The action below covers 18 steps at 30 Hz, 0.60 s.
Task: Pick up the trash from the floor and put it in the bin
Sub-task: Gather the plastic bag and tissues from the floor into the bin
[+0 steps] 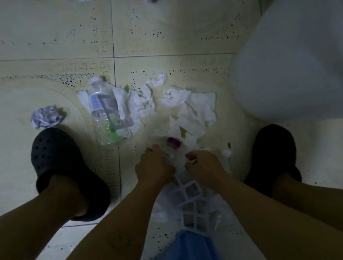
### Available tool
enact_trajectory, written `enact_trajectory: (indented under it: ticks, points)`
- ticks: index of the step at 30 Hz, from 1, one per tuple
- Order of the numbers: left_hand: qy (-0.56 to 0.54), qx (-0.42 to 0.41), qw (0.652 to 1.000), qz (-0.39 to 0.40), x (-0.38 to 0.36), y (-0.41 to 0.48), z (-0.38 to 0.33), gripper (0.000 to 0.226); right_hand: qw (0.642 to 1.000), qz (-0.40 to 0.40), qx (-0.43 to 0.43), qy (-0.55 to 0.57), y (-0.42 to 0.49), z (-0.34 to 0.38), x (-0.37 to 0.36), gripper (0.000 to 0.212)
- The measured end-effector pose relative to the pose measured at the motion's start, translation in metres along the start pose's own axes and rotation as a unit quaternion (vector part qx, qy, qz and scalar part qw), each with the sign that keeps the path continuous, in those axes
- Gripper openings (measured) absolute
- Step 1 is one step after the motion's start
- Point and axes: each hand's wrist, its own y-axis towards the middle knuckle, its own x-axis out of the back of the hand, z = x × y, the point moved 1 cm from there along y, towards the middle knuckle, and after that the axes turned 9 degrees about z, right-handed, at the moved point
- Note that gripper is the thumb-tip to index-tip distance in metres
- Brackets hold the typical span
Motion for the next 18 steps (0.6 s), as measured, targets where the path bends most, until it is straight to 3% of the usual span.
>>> enact_trajectory:
  ticks: [3,7,9,11,14,18]
  points:
    - [0.003,0.005,1.000,-0.025,0.007,-0.004,-0.002,0.062,0.998,-0.051,0.032,-0.004,-0.002,0.007,0.005,0.036]
    - [-0.024,-0.019,0.999,-0.042,0.030,-0.025,-0.001,0.054,0.988,-0.137,0.055,0.041,-0.022,0.025,0.017,0.009]
    - [-0.039,-0.040,0.996,-0.064,0.045,-0.040,-0.003,0.045,0.983,-0.158,0.071,0.065,-0.036,0.037,0.025,0.022]
    - [-0.043,-0.059,0.993,-0.091,0.062,-0.057,-0.007,0.042,0.979,-0.159,0.079,0.097,-0.055,0.052,0.033,0.011]
    - [-0.036,-0.077,0.988,-0.130,0.092,-0.086,-0.015,0.046,0.978,-0.130,0.088,0.135,-0.084,0.079,0.047,0.040]
    - [-0.053,-0.093,0.978,-0.181,0.133,-0.127,-0.020,0.059,0.983,-0.098,0.129,0.089,-0.122,0.108,0.065,0.031]
